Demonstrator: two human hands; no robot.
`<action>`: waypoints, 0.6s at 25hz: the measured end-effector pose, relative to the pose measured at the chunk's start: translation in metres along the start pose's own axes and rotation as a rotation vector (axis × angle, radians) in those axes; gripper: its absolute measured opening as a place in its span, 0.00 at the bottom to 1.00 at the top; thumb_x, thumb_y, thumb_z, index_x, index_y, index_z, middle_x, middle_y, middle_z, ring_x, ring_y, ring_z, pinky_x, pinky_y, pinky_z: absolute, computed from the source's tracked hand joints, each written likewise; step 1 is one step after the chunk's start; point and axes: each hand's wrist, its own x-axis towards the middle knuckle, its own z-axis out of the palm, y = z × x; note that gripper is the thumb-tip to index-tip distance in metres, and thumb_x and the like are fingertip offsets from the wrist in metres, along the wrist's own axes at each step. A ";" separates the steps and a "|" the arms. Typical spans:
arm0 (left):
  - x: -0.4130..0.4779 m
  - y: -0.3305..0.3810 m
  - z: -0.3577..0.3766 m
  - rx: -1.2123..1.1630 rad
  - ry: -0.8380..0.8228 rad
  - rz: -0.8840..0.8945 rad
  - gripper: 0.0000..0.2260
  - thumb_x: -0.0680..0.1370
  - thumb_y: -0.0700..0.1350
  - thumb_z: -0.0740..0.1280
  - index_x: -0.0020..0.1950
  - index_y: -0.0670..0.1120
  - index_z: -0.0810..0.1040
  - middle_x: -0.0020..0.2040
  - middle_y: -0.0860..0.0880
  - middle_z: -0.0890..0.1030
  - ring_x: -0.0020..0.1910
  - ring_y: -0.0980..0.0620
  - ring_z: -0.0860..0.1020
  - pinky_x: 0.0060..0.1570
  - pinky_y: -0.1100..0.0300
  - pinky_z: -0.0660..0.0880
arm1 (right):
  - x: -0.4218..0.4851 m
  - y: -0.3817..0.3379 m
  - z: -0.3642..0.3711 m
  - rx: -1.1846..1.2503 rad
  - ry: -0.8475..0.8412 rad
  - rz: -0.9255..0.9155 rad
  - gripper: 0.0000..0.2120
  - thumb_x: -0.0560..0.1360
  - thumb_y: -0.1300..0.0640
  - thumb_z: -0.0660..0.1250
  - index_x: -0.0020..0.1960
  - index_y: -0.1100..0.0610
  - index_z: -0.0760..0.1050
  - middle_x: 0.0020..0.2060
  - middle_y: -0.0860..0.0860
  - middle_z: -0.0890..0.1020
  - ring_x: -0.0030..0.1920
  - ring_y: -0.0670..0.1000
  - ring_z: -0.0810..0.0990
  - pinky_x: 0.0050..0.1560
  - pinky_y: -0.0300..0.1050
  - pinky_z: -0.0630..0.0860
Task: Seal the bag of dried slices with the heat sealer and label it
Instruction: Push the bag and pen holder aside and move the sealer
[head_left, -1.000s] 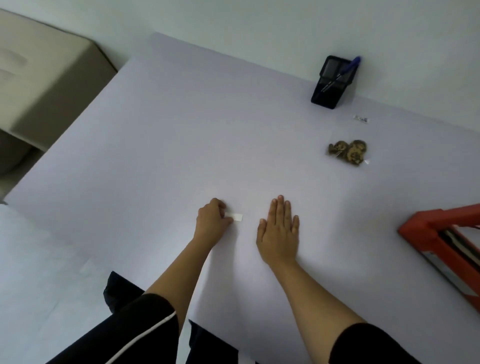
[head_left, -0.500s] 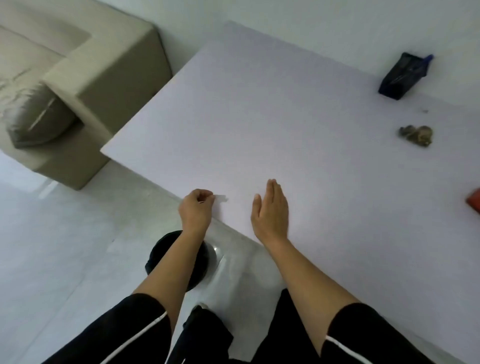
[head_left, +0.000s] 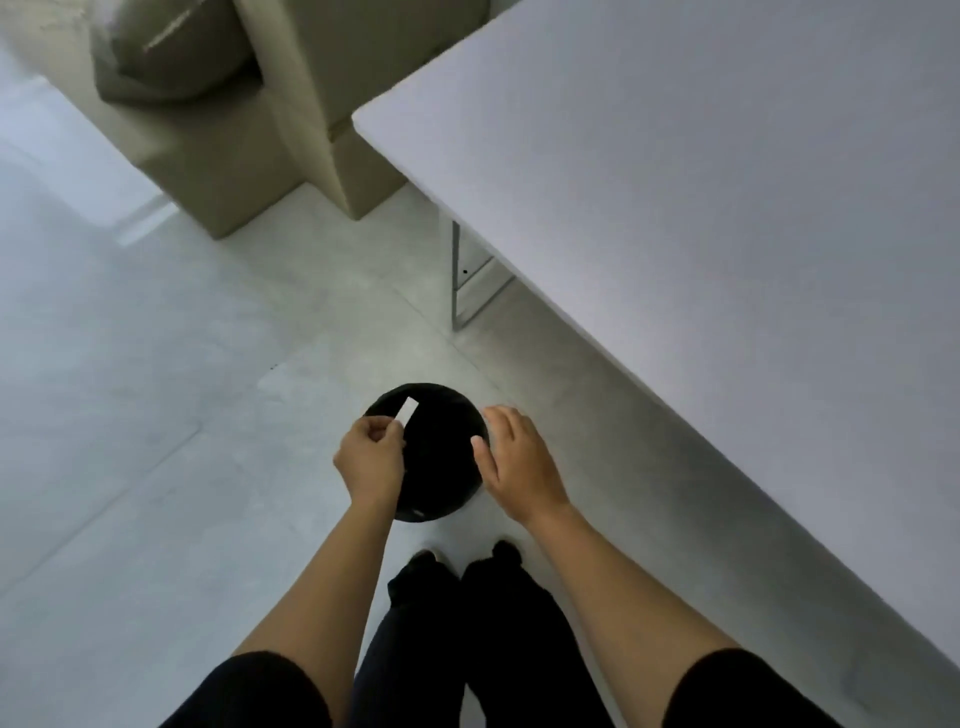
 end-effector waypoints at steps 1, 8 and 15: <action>0.020 -0.028 0.014 0.035 -0.026 -0.032 0.06 0.74 0.42 0.64 0.45 0.43 0.80 0.41 0.45 0.83 0.43 0.48 0.79 0.46 0.57 0.73 | 0.012 0.018 0.030 -0.050 -0.049 0.035 0.23 0.79 0.49 0.55 0.68 0.62 0.65 0.65 0.58 0.71 0.64 0.57 0.70 0.65 0.50 0.70; 0.142 -0.175 0.098 0.299 -0.142 -0.028 0.06 0.75 0.40 0.64 0.44 0.42 0.80 0.39 0.45 0.81 0.43 0.47 0.78 0.42 0.58 0.69 | 0.066 0.115 0.199 -0.109 -0.204 0.499 0.31 0.79 0.46 0.56 0.74 0.59 0.50 0.72 0.56 0.58 0.65 0.58 0.68 0.53 0.50 0.74; 0.199 -0.232 0.154 0.374 -0.171 0.035 0.10 0.77 0.42 0.66 0.52 0.36 0.80 0.44 0.42 0.80 0.49 0.43 0.78 0.44 0.59 0.68 | 0.081 0.169 0.282 -0.078 -0.164 0.645 0.15 0.80 0.60 0.54 0.65 0.61 0.58 0.46 0.60 0.80 0.38 0.57 0.77 0.37 0.48 0.74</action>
